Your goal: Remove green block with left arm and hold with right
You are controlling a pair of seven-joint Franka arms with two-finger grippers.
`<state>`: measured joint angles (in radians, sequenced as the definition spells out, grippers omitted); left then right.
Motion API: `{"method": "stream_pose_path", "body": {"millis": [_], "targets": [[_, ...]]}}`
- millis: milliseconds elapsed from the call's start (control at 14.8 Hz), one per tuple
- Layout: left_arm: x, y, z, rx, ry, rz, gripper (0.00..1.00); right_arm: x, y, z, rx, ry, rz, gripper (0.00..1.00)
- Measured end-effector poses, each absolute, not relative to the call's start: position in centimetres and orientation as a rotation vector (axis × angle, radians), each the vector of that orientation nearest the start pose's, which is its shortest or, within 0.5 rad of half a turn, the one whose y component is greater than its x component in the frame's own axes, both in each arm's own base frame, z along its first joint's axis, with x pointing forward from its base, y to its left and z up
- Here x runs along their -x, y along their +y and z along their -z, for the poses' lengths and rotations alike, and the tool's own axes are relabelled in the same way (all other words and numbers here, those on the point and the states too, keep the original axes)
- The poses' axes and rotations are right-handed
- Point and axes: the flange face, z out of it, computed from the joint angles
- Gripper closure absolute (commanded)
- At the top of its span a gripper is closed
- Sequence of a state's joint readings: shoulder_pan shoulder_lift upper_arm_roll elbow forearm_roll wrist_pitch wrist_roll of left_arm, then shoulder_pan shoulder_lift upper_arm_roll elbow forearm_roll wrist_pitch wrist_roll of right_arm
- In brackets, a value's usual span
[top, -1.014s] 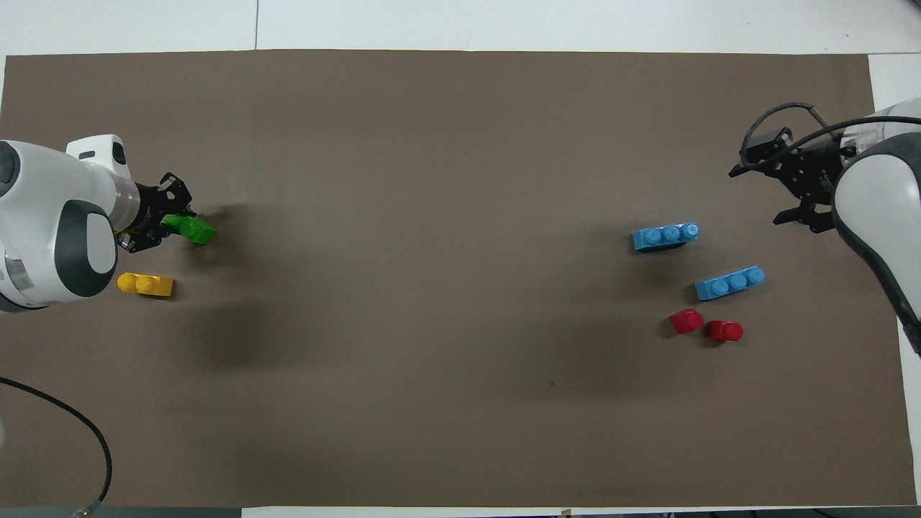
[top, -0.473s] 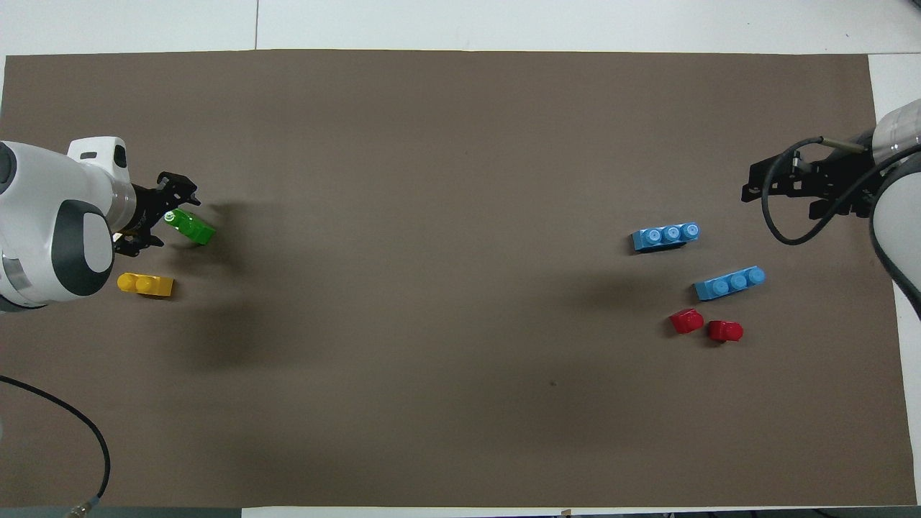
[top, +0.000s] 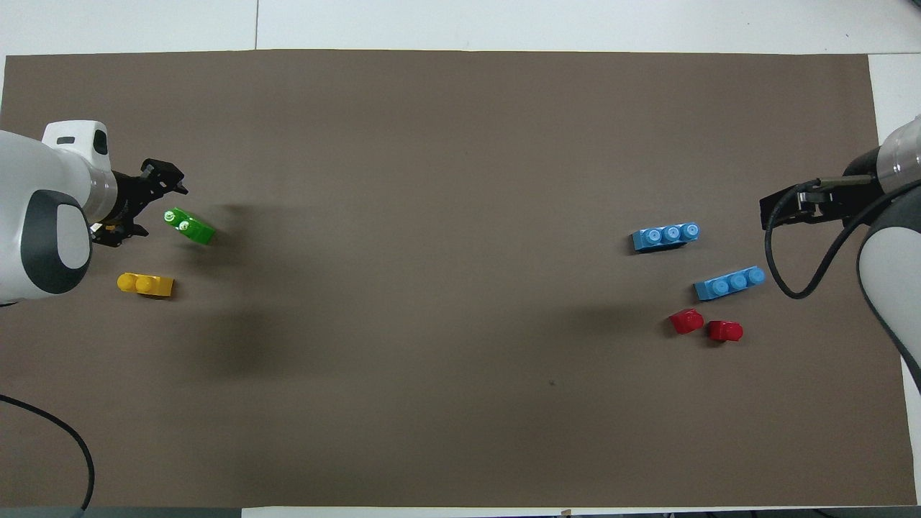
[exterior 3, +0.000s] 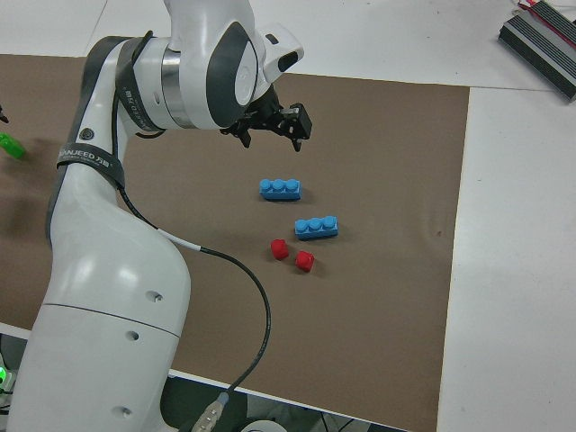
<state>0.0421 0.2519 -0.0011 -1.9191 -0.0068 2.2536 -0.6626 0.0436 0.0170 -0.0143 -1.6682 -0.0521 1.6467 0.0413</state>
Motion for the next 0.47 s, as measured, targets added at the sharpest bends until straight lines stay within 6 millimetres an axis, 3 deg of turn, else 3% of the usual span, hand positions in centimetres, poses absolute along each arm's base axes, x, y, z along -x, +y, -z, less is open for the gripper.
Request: {"method": "stream_pose_path", "body": {"millis": [473], "targets": [[-59.1, 1.6, -44.8, 3.075, -0.501, 0.057, 0.00, -56.3, 1.1, -57.4, 3.157, 0.042, -0.065, 0.00]]}}
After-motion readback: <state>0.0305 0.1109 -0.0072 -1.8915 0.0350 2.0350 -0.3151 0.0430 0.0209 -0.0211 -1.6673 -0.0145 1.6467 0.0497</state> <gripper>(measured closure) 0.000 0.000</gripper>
